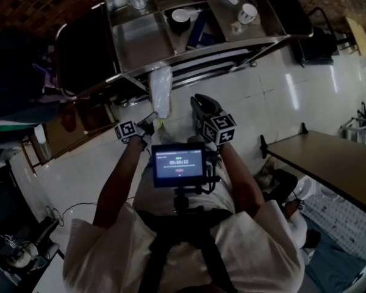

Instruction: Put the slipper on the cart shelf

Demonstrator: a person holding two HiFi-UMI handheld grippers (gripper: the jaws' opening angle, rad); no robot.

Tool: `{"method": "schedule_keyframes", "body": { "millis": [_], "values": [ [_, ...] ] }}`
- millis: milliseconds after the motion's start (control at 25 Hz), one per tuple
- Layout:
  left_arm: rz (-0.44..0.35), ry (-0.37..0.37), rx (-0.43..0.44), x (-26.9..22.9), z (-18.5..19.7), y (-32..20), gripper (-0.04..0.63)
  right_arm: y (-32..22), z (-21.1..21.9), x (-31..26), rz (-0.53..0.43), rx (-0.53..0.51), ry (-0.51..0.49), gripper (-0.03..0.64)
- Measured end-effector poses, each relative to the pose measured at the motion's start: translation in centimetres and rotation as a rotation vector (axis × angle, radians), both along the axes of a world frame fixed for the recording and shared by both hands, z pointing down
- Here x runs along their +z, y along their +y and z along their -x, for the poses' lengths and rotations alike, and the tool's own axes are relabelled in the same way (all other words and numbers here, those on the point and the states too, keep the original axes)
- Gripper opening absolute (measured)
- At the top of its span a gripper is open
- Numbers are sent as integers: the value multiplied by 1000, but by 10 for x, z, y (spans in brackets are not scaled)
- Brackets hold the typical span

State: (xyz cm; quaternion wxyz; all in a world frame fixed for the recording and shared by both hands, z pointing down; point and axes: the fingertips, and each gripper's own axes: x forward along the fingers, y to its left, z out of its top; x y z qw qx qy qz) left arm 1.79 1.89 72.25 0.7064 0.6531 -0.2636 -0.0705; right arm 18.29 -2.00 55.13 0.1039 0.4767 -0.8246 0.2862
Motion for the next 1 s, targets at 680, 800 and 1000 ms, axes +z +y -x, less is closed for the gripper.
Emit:
{"method": "schedule_keyframes", "body": {
  "millis": [680, 800, 1000],
  "values": [
    [6, -41, -112, 9, -55, -50, 38, -51, -49, 8, -11, -117, -6, 81],
    [8, -45, -129, 11, -52, -55, 39, -54, -47, 6, -13, -134, -4, 81],
    [9, -68, -144, 9, -53, -60, 40, -57, -49, 9, -11, -162, -5, 81]
  ]
}}
